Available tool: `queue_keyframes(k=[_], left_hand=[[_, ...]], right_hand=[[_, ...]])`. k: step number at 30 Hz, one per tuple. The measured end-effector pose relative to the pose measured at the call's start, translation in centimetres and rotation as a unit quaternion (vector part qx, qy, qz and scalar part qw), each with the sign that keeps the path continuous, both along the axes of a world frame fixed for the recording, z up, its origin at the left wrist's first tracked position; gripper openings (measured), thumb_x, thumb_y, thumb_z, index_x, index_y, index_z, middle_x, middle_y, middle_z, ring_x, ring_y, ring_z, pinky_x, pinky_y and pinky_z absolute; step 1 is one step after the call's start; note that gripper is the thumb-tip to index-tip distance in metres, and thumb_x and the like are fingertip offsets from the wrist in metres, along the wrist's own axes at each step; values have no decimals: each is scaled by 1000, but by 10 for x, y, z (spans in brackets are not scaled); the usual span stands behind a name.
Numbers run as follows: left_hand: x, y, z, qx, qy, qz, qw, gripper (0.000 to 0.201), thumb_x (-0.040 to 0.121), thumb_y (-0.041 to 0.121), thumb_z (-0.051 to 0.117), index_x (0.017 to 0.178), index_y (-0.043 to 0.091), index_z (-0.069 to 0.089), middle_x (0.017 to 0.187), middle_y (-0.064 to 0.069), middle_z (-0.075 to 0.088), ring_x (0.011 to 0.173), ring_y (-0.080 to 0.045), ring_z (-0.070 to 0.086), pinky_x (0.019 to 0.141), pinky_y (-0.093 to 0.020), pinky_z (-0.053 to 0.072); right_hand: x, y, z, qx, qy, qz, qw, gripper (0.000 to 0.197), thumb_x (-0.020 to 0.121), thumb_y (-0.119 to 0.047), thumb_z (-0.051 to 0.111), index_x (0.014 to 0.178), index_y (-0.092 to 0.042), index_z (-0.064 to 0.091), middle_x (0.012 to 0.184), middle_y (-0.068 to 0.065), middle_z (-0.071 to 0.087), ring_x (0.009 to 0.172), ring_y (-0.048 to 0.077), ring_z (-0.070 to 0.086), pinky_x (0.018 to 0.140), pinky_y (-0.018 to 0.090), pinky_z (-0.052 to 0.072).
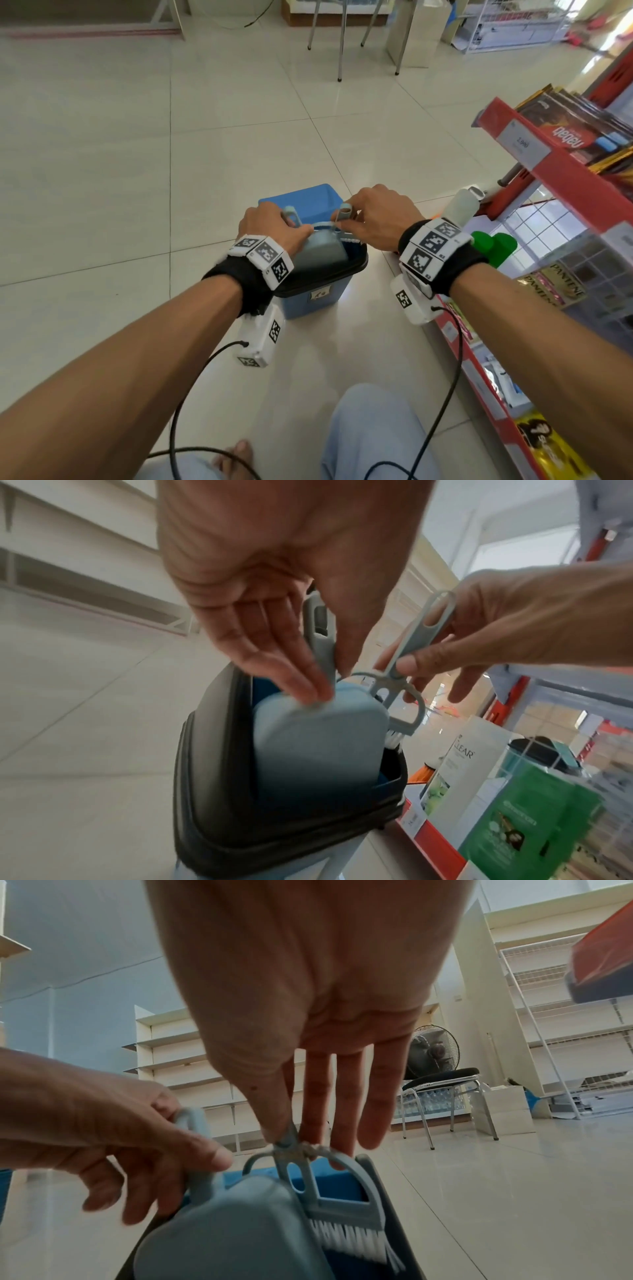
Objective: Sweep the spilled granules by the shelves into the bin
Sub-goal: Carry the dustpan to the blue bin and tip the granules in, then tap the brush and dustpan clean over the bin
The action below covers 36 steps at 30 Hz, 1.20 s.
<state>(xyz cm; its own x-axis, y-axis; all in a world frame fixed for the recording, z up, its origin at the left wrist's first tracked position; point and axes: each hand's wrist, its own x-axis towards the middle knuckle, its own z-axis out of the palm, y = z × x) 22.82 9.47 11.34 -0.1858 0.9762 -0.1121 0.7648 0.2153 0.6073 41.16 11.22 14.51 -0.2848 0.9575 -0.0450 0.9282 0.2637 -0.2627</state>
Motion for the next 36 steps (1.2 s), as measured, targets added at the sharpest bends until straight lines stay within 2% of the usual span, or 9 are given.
queue_keyframes(k=[2,6,11,15,21,25,28,32,36], left_hand=[[2,-5,-3,36,-9,18,999,34,73,47,71,68,13,71,75,-8,72,77,-27,68,65,-30,54],[4,-18,-12,61,-26,6,998,34,78,52,66,80,18,74,82,-3,74,82,-25,68,72,-33,55],[4,-24,-9,138,-66,21,988,27,81,44,68,78,17,69,76,1,70,76,-22,67,73,-33,55],[2,-29,-10,144,-54,6,988,27,81,38,69,75,11,69,69,1,67,71,-22,64,69,-32,53],[8,-34,-10,118,-42,-10,992,29,80,35,67,79,7,70,77,-8,70,81,-26,63,75,-40,53],[9,-31,-7,110,-69,20,991,22,78,34,68,78,12,70,77,-3,71,77,-24,65,73,-35,54],[-2,-25,-7,71,-132,77,986,11,77,28,69,72,18,67,76,3,68,84,-24,66,74,-27,51],[-18,-19,-3,5,-289,152,945,8,79,16,70,83,10,66,100,-20,72,91,-34,71,83,-46,59],[-27,-23,-4,-24,-405,181,896,18,88,8,64,106,5,60,113,-24,68,85,-29,68,83,-45,59]], right_hand=[[-2,0,0,7,-8,-2,1000,24,89,-44,58,98,-29,74,89,2,69,79,27,64,68,34,51],[-10,-1,-1,12,-31,3,999,25,90,-39,54,97,-26,74,90,4,71,78,28,64,68,35,53],[-14,-3,-1,12,-40,5,999,25,91,-39,53,96,-26,74,87,4,69,77,28,64,67,34,52],[-13,-5,0,5,-43,7,999,24,90,-39,55,97,-26,74,88,4,69,77,27,64,66,33,50],[-13,-14,-7,-8,-56,26,998,26,91,-42,54,100,-26,72,94,5,67,81,28,63,65,31,43],[-6,-17,-4,5,-20,11,1000,26,89,-42,55,100,-27,73,92,4,70,81,28,64,67,33,50],[-1,-21,0,32,29,-14,999,25,88,-45,57,99,-28,73,88,0,71,81,26,65,72,35,54],[3,-26,3,65,143,-42,987,23,88,-45,60,97,-29,74,87,-6,74,83,17,70,78,39,57],[4,-30,4,96,281,-54,953,18,88,-37,65,95,-24,75,84,-6,75,78,8,71,77,39,59]])
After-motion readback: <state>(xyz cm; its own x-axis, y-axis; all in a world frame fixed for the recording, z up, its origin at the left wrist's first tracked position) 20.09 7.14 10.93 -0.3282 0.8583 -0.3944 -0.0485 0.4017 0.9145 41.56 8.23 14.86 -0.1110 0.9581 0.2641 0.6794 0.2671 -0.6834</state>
